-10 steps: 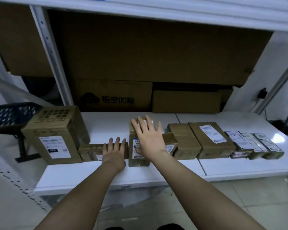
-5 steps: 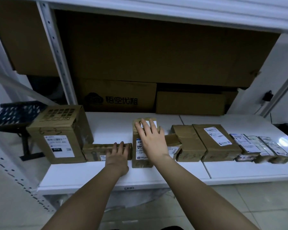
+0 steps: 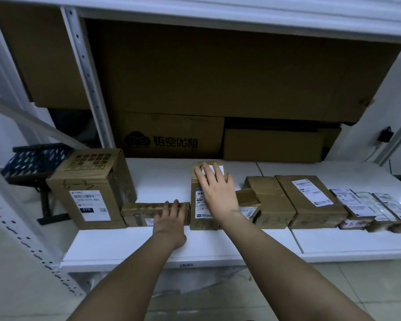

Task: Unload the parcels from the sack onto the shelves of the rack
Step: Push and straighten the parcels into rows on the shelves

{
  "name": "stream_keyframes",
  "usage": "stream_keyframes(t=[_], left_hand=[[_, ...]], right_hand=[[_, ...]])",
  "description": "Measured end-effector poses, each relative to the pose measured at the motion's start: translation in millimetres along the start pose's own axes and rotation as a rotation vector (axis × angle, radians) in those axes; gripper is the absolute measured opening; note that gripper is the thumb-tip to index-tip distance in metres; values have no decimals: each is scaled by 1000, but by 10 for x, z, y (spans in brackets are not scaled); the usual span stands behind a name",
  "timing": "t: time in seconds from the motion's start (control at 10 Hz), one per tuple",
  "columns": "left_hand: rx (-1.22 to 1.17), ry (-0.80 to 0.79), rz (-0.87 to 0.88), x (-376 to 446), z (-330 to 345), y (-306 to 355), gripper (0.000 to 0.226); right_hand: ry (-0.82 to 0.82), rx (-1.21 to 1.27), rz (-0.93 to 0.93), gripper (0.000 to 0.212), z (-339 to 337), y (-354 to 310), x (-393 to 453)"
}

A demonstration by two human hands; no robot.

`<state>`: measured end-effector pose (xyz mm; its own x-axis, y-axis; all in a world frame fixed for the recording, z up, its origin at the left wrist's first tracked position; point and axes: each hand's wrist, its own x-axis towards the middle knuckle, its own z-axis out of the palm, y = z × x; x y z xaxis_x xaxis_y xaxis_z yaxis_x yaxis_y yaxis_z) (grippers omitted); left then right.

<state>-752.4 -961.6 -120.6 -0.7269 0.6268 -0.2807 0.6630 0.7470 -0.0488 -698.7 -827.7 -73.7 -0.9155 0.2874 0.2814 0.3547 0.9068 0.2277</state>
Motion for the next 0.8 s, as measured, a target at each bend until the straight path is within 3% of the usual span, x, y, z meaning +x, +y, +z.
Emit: stream_keyframes(t=[0.4, 0.8], left_hand=[[50, 0, 11, 15, -28, -17, 84], [69, 118, 44, -14, -46, -47, 84]], right_hand=[[-26, -6, -32, 84, 20, 17, 68], [129, -51, -48, 92, 10, 67, 43]])
